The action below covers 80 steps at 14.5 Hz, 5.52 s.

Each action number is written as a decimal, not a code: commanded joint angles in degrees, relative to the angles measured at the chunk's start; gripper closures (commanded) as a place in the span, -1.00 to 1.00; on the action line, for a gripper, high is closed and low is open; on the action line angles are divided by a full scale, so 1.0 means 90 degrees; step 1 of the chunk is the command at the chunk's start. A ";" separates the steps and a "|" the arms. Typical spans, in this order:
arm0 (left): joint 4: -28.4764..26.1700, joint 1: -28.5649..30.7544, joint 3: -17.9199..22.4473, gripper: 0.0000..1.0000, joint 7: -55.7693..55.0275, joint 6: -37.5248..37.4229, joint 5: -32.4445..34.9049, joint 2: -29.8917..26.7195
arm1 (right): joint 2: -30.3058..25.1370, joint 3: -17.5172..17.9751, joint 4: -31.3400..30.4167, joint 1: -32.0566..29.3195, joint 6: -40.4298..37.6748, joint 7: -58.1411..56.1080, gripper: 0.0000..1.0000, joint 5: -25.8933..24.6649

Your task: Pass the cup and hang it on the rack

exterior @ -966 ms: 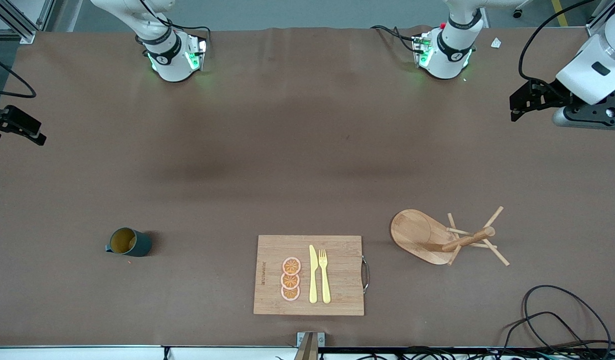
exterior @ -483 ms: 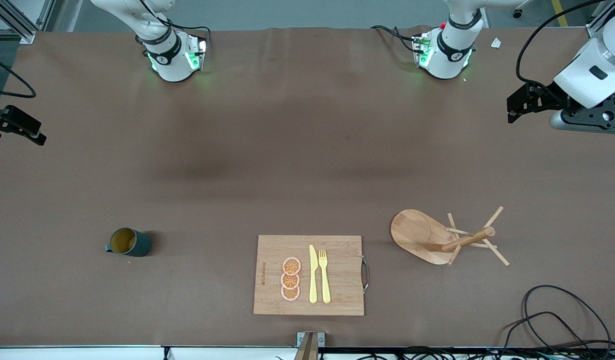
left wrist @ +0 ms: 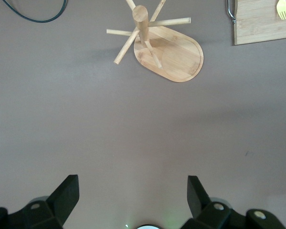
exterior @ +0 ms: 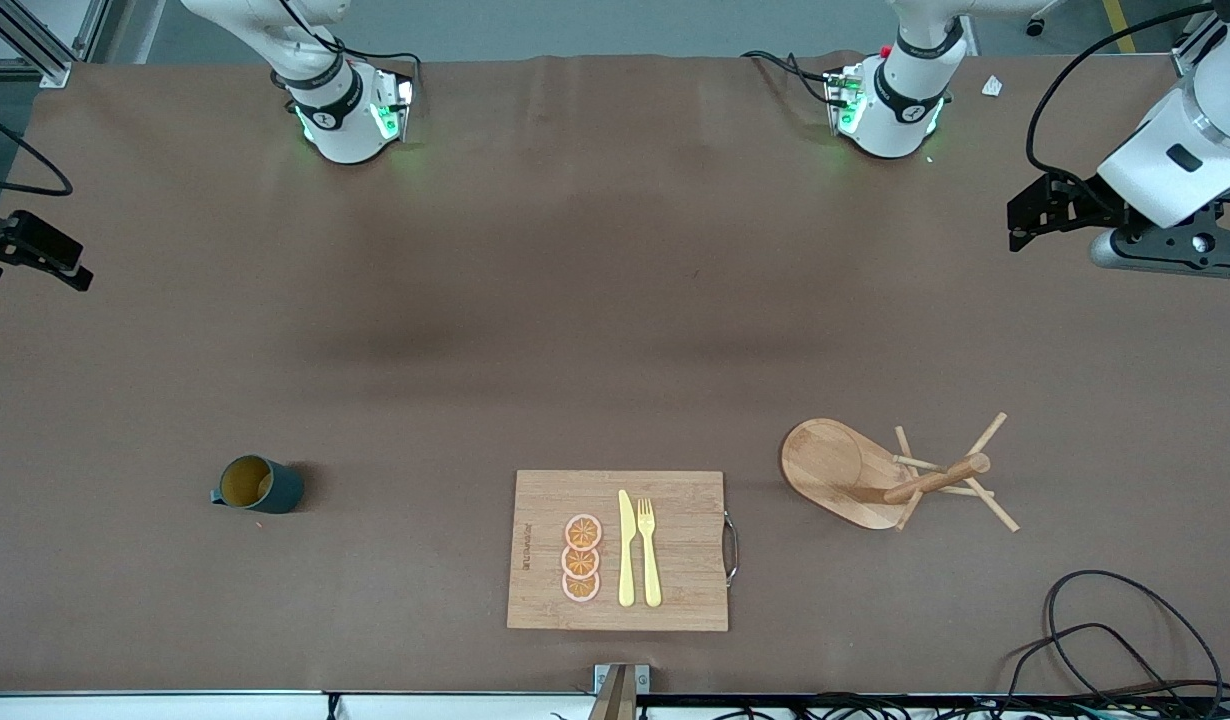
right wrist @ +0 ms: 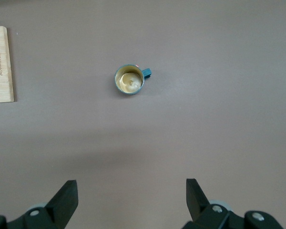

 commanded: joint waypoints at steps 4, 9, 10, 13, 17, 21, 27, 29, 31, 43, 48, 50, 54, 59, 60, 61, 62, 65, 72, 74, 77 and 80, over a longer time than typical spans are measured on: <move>0.0158 -0.0035 0.0003 -0.99 -0.0008 -0.0099 -0.0084 0.0049 | 0.0269 0.0074 -0.0022 -0.0001 0.0049 -0.0059 -1.00 0.0010; 0.0158 -0.0035 -0.0007 -1.00 0.0012 -0.0099 -0.0094 0.0049 | 0.1099 0.0065 0.0007 0.0283 0.0829 0.0019 -1.00 0.0010; 0.0158 -0.0035 -0.0007 -1.00 0.0012 -0.0089 -0.0084 0.0049 | 0.1256 0.0065 0.0007 0.0292 0.1024 0.0019 -1.00 0.0010; 0.0158 -0.0035 -0.0007 -1.00 0.0022 -0.0089 -0.0075 0.0059 | 0.1637 0.0074 0.0017 0.0312 0.1581 0.0029 -1.00 0.0010; 0.0168 0.0013 0.0003 -1.00 0.0090 -0.0089 -0.0094 0.0176 | 0.2018 0.0065 0.0017 0.0419 0.2119 0.0155 -1.00 0.0010; 0.0168 0.0023 -0.0006 -1.00 0.0090 -0.0099 -0.0104 0.0156 | 0.2408 0.0065 0.0017 0.0507 0.2635 0.0302 -1.00 0.0010; 0.0178 -0.0016 -0.0006 -1.00 0.0080 -0.0089 -0.0104 0.0176 | 0.3336 0.0065 0.0027 0.0634 0.3319 0.0800 -1.00 0.0001; 0.0178 -0.0035 -0.0007 -1.00 0.0061 -0.0089 -0.0104 0.0176 | 0.3639 0.0065 0.0027 0.0624 0.3632 0.0800 -1.00 0.0001; 0.0178 -0.0025 -0.0007 -1.00 0.0080 -0.0099 -0.0113 0.0176 | 0.3883 0.0065 0.0027 0.0625 0.3847 0.0791 -1.00 0.0001; 0.0168 -0.0035 -0.0007 -1.00 0.0041 -0.0099 -0.0113 0.0176 | 0.4382 0.0055 -0.0042 0.0547 0.4131 0.0566 0.56 -0.0126; 0.0168 -0.0045 -0.0007 -1.00 0.0032 -0.0089 -0.0113 0.0186 | 0.4314 0.0055 0.0027 0.0634 0.4054 0.0624 0.96 -0.0117; 0.0168 -0.0035 -0.0007 -1.00 0.0032 -0.0099 -0.0113 0.0186 | 0.4275 0.0084 0.0230 0.0828 0.3626 0.0692 0.97 0.0000; 0.0168 -0.0035 -0.0016 -1.00 0.0032 -0.0089 -0.0113 0.0186 | 0.4226 0.0094 0.0943 0.1764 0.2531 0.2377 0.96 0.0049; 0.0168 -0.0035 -0.0016 -1.00 0.0041 -0.0089 -0.0113 0.0186 | 0.4381 0.0075 0.1315 0.3765 0.2539 0.5287 0.96 -0.0019; 0.0168 -0.0035 -0.0007 -1.00 0.0041 -0.0089 -0.0113 0.0186 | 0.4498 0.0074 0.1500 0.4146 0.2539 0.5873 0.96 -0.0019; 0.0168 -0.0045 -0.0016 -1.00 0.0041 -0.0089 -0.0113 0.0186 | 0.4606 0.0074 0.1646 0.4440 0.2549 0.6371 0.96 0.0000; 0.0168 -0.0045 -0.0016 -1.00 0.0032 -0.0089 -0.0113 0.0186 | 0.4742 0.0084 0.1870 0.4772 0.2588 0.6869 0.96 0.0001; 0.0168 -0.0045 -0.0016 -1.00 0.0041 -0.0080 -0.0123 0.0186 | 0.5318 0.0055 0.2593 0.5778 0.2958 0.8121 0.96 -0.0029; 0.0168 -0.0035 -0.0016 -1.00 0.0061 -0.0031 -0.0289 0.0235 | 0.6002 0.0045 0.3259 0.6864 0.3485 0.9558 0.94 -0.0038; 0.0168 -0.0035 -0.0016 -1.00 0.0070 -0.0031 -0.0299 0.0234 | 0.6130 0.0045 0.3269 0.6933 0.3643 0.9735 0.90 -0.0038; 0.0168 -0.0045 -0.0007 -1.00 0.0061 -0.0031 -0.0289 0.0254 | 0.6169 0.0045 0.3269 0.6914 0.3653 0.9726 0.61 -0.0029; 0.0168 -0.0045 -0.0007 -1.00 0.0070 -0.0021 -0.0270 0.0293 | 0.6121 0.0035 0.3308 0.6787 0.3614 0.9697 -0.05 -0.0029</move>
